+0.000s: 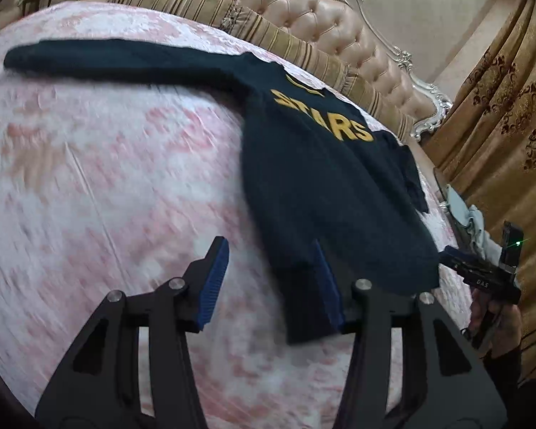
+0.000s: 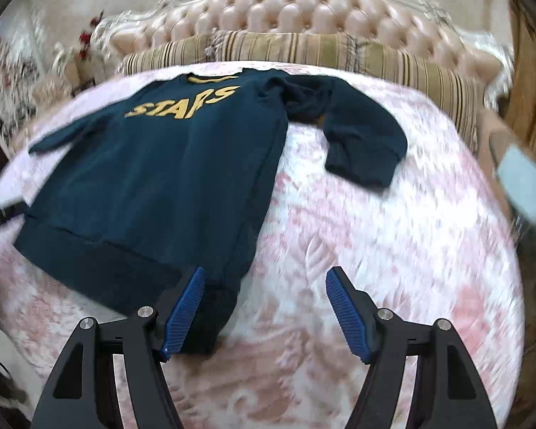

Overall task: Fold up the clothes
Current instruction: 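Release the sleeve with the left gripper and move both grippers to the hem, then grasp the sweatshirt hem with both grippers and tug it straight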

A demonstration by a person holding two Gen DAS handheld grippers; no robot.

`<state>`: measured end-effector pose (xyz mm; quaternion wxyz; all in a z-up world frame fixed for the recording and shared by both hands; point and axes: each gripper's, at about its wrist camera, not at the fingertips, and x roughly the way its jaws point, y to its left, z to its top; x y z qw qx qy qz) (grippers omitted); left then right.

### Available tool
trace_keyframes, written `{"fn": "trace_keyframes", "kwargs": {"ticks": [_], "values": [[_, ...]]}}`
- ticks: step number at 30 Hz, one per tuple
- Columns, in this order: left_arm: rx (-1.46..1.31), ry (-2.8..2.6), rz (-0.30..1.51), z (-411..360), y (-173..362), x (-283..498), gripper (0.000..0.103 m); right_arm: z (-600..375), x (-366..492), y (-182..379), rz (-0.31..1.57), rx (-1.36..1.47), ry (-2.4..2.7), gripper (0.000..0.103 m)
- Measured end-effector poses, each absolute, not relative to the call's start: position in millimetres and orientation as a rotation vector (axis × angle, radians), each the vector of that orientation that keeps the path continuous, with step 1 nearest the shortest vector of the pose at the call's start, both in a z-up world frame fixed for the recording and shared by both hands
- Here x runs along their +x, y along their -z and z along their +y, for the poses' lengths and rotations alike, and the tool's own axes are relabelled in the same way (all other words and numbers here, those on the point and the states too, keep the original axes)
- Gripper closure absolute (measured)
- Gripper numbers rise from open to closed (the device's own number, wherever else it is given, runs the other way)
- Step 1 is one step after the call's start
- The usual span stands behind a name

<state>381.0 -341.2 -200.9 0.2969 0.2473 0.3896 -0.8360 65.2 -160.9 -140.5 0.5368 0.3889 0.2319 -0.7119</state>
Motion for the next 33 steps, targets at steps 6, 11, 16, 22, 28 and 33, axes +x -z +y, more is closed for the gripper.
{"fn": "trace_keyframes", "kwargs": {"ticks": [6,11,16,22,28,33], "values": [[0.635,2.201,1.093,-327,211,379,0.049,-155,78,143,0.473,0.949,1.645,0.031],[0.649,2.2,1.078,-321,212,374,0.049,-164,88,155,0.435,1.004,1.576,0.031],[0.628,2.21,1.115,-324,216,373,0.049,-171,99,161,0.42,1.013,1.555,0.032],[0.657,2.243,1.129,-321,219,365,0.072,-170,99,159,0.411,0.986,1.596,0.076],[0.641,2.267,1.142,-315,208,369,0.096,-174,103,155,0.434,0.955,1.591,0.094],[0.668,2.273,1.09,-299,175,375,0.097,-159,118,120,0.463,0.877,1.606,0.095]]}}
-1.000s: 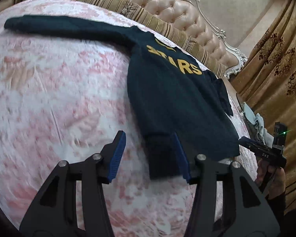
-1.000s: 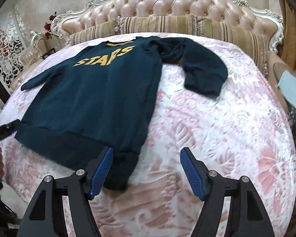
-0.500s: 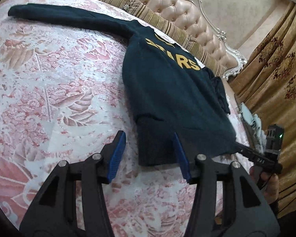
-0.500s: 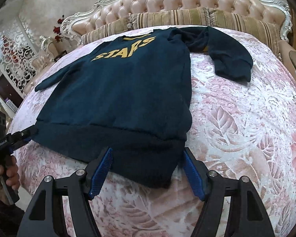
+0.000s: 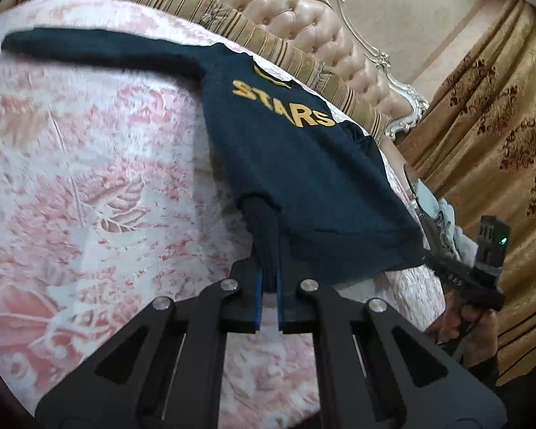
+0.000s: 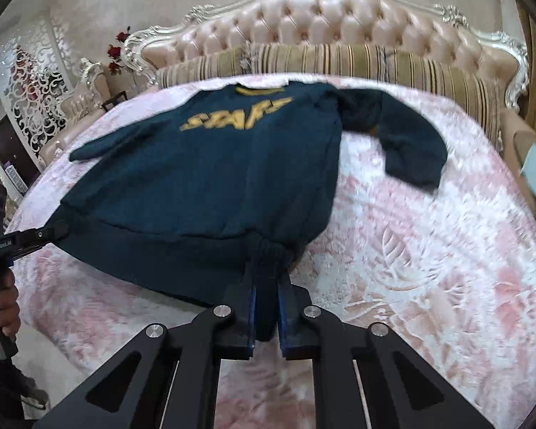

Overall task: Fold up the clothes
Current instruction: 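Grasp the sweatshirt hem with both grippers and tug it straight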

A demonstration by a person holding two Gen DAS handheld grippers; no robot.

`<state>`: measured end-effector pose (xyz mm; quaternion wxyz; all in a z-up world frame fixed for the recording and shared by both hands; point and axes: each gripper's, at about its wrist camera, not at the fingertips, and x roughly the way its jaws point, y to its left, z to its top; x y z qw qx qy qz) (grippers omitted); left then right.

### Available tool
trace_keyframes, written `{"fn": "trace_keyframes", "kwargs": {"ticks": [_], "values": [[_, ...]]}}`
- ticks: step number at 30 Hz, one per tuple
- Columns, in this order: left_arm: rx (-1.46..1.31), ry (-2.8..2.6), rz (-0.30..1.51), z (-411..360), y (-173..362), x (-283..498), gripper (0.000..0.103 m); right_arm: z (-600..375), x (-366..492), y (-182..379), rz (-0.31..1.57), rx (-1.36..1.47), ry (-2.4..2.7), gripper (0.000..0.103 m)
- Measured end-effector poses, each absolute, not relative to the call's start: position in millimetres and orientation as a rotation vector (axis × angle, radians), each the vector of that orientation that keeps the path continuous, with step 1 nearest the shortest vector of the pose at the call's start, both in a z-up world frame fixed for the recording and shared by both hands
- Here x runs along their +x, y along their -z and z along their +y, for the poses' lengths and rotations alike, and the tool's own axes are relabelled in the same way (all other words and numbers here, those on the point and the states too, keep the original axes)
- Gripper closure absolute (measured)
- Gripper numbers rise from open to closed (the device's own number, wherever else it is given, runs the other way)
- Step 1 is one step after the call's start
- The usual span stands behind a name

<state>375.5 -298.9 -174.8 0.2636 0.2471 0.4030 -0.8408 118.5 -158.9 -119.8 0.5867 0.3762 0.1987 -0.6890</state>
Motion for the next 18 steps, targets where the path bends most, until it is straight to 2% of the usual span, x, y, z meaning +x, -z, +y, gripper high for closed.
{"fn": "trace_keyframes", "kwargs": {"ticks": [4,11,13,14,16,18], "values": [[0.722,2.24,1.114,-290,174,383,0.097,-146,124,112,0.471,0.907,1.584,0.095],[0.778,2.167,1.121,-281,200,392,0.094,-144,125,152,0.522,1.0,1.553,0.094],[0.784,2.154,1.103,-279,203,393,0.085,-144,124,154,0.525,0.998,1.551,0.092],[0.786,2.148,1.094,-279,205,393,0.069,-144,124,154,0.525,0.997,1.55,0.086],[0.771,2.147,1.064,-277,199,404,0.05,-141,118,151,0.526,1.002,1.551,0.079],[0.753,2.162,1.035,-276,190,418,0.05,-134,110,145,0.524,1.007,1.559,0.069]]}}
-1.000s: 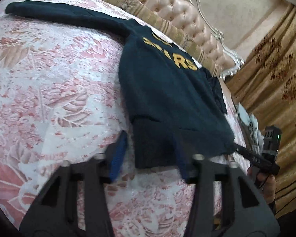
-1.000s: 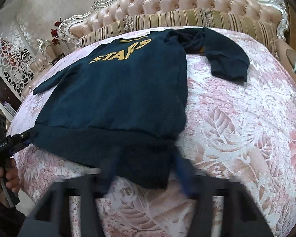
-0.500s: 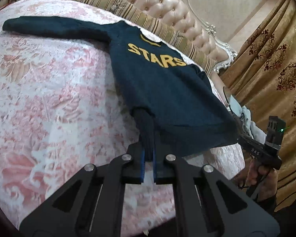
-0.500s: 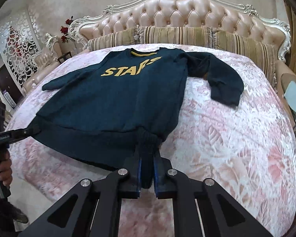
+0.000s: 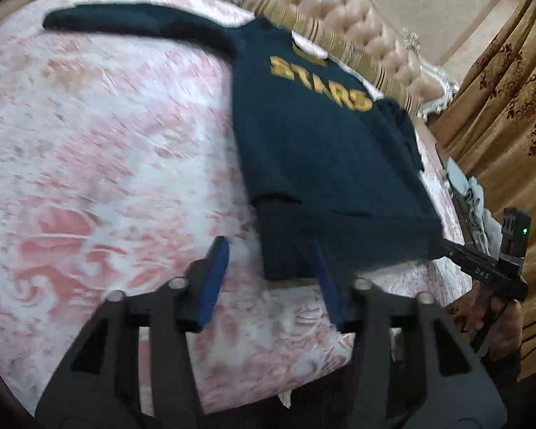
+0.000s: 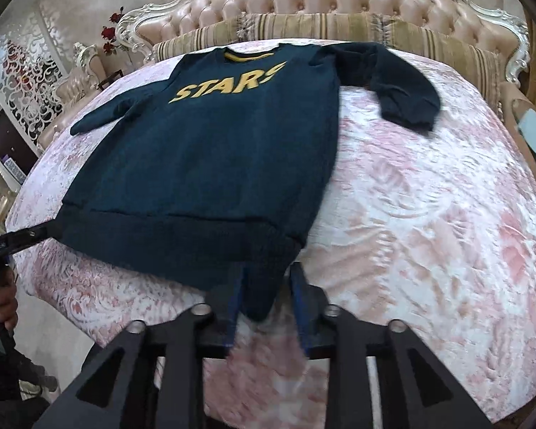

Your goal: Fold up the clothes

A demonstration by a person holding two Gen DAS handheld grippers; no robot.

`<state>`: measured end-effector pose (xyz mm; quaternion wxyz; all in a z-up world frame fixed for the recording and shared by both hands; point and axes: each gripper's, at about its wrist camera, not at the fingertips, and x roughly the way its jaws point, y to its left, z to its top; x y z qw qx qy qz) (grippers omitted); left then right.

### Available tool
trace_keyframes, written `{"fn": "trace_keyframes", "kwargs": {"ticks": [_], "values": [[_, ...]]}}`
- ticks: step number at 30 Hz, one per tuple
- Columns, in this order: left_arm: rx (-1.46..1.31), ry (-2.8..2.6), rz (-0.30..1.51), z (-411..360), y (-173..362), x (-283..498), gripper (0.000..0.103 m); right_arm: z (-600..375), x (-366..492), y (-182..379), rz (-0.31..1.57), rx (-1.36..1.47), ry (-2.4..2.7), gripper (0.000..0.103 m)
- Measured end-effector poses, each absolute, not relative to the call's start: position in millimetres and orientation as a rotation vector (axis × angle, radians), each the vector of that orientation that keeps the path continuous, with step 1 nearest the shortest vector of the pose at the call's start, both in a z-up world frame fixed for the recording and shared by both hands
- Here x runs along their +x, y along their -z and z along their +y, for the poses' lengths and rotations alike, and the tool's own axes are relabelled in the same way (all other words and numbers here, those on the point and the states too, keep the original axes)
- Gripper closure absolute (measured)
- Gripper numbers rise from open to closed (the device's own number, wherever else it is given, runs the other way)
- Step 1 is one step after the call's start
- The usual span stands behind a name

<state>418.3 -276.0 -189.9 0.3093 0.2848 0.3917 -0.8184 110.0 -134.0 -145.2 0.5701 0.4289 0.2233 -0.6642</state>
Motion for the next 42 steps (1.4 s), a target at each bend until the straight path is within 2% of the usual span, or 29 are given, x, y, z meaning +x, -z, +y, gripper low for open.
{"fn": "trace_keyframes", "kwargs": {"ticks": [2,6,8,10,13,14,20,25,30,34,36,38,42], "values": [[0.722,2.162,0.967,-280,174,437,0.05,-124,100,136,0.541,0.986,1.589,0.064],[0.673,2.201,0.743,-307,130,435,0.053,-119,79,102,0.633,0.84,1.711,0.064],[0.679,2.289,0.618,-331,113,405,0.061,-137,70,86,0.632,0.783,1.729,0.064],[0.745,2.319,0.507,-357,109,369,0.062,-168,69,76,0.588,0.738,1.669,0.064],[0.895,2.309,0.386,-402,120,314,0.08,-222,67,73,0.506,0.713,1.533,0.055],[0.952,2.284,0.351,-418,127,297,0.081,-241,64,76,0.486,0.726,1.503,0.053],[1.057,2.243,0.484,-509,169,239,0.081,-338,43,110,0.476,0.836,1.36,0.053],[1.108,2.141,0.524,-533,194,242,0.081,-363,36,142,0.57,0.894,1.362,0.053],[1.046,2.123,0.599,-536,205,258,0.079,-349,11,163,0.551,0.946,1.393,0.054],[0.999,2.131,0.635,-535,208,261,0.078,-308,-4,143,0.488,0.922,1.469,0.053],[0.974,2.146,0.645,-534,209,263,0.077,-272,-22,136,0.422,0.934,1.561,0.044],[0.952,2.154,0.662,-535,209,266,0.077,-240,-35,132,0.458,0.869,1.757,0.037],[0.95,2.161,0.635,-532,209,264,0.073,-205,-48,142,0.639,0.783,1.894,0.037]]}}
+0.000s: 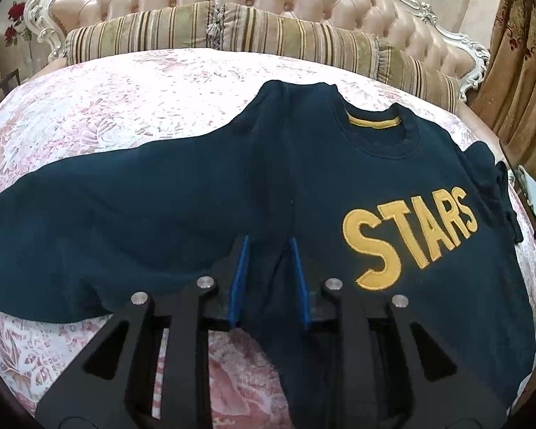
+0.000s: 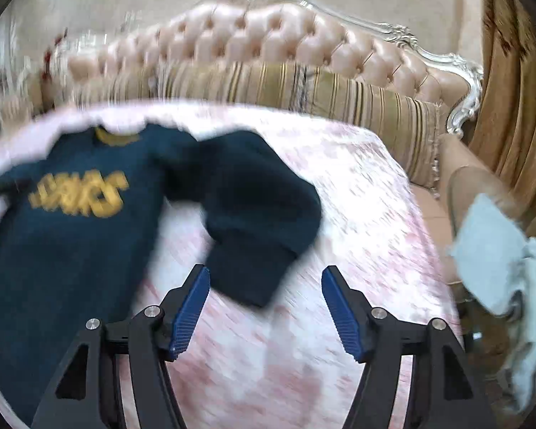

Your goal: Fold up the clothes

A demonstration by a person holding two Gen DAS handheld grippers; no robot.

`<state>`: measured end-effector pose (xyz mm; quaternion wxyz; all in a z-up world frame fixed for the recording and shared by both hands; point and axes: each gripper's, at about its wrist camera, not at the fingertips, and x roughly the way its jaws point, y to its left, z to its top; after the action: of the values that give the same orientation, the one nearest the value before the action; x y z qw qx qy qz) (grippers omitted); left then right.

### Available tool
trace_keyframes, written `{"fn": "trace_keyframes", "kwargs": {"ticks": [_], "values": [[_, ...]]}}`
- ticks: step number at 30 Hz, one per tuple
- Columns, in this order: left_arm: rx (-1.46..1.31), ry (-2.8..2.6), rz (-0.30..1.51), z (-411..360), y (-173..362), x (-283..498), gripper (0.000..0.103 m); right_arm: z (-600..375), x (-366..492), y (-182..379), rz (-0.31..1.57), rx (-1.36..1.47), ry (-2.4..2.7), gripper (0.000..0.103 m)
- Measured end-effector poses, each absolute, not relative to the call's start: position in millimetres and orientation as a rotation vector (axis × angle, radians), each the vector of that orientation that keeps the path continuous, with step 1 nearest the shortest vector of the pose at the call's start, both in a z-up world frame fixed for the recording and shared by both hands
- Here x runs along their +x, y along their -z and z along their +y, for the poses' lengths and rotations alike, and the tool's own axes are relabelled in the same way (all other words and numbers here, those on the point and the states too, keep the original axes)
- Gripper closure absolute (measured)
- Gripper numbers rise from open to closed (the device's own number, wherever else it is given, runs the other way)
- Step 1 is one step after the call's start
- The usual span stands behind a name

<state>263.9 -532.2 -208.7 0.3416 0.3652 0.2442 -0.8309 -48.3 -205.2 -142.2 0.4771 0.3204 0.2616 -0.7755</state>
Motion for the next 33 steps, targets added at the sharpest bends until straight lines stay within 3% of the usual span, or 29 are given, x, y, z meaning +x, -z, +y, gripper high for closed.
{"fn": "trace_keyframes", "kwargs": {"ticks": [5,19,21,25,26,27,30,33], "values": [[0.948,2.173,0.604,-529,210,259,0.061,-218,-54,157,0.61,0.849,1.816,0.037],[0.923,2.186,0.624,-531,211,260,0.061,-221,-83,175,0.286,1.131,1.89,0.036],[0.919,2.186,0.63,-531,211,261,0.061,-223,-84,174,0.262,1.131,1.896,0.05],[0.915,2.186,0.637,-532,211,261,0.061,-231,-80,176,0.277,1.122,1.883,0.067],[0.914,2.187,0.638,-532,211,261,0.061,-231,-81,176,0.275,1.123,1.893,0.073],[0.913,2.188,0.64,-532,211,261,0.061,-231,-83,176,0.272,1.123,1.903,0.087],[0.909,2.19,0.652,-534,211,262,0.061,-227,-84,171,0.278,1.09,1.928,0.098],[0.9,2.191,0.677,-535,211,264,0.061,-218,-93,152,0.362,0.999,2.043,0.098]]}}
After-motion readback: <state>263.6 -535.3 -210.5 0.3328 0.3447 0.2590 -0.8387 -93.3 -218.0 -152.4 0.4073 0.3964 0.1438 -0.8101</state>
